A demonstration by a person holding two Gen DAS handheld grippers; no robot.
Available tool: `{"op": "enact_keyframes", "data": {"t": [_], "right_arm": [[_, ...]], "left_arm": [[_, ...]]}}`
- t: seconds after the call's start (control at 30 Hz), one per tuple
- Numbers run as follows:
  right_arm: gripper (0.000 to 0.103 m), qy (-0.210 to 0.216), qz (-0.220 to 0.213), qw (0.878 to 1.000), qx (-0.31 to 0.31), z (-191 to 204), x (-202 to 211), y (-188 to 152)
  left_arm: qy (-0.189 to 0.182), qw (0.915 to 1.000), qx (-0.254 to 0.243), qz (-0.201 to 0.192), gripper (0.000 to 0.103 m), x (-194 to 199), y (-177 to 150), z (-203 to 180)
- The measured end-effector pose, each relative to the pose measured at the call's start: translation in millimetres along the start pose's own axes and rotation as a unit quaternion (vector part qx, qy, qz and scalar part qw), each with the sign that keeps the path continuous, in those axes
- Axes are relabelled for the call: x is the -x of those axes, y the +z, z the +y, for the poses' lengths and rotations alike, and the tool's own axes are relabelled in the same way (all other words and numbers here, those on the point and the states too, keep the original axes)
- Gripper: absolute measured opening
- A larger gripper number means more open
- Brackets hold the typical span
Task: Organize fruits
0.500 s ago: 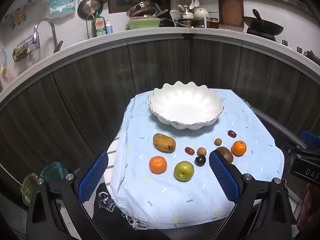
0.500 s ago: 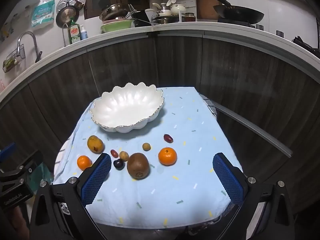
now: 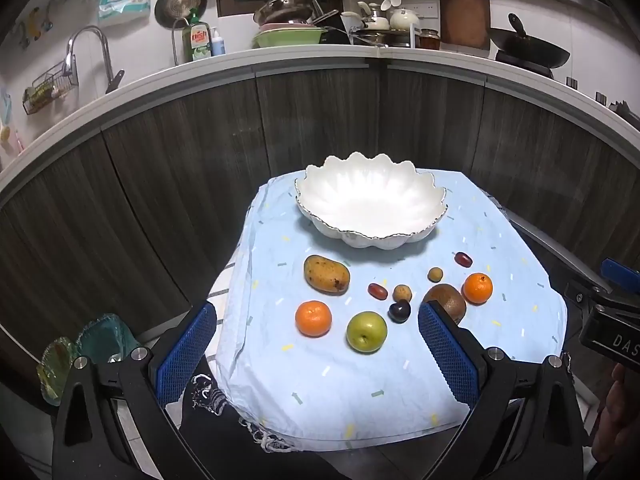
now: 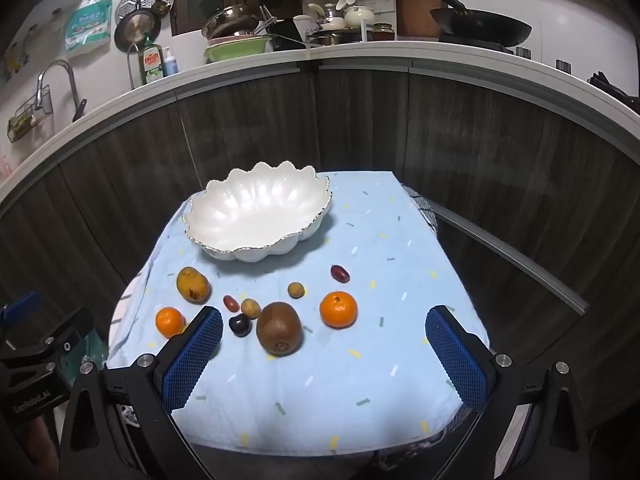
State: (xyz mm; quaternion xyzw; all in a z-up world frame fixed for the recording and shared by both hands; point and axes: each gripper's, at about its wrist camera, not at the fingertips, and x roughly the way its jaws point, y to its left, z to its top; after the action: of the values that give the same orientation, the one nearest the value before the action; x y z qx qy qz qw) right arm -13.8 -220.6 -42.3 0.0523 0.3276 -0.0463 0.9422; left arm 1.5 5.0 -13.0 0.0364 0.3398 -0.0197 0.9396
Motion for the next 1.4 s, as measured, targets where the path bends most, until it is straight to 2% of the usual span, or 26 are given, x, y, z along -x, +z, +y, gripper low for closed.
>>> {"op": "enact_keyframes", "data": {"t": [1.4], "right_arm": [[0.103, 0.0, -0.001, 1.0, 0.003, 1.3, -1.5, -0.1]], "left_arm": [[-0.001, 1.0, 0.0, 0.003, 0.103, -1.1, 0.7, -1.6]]}}
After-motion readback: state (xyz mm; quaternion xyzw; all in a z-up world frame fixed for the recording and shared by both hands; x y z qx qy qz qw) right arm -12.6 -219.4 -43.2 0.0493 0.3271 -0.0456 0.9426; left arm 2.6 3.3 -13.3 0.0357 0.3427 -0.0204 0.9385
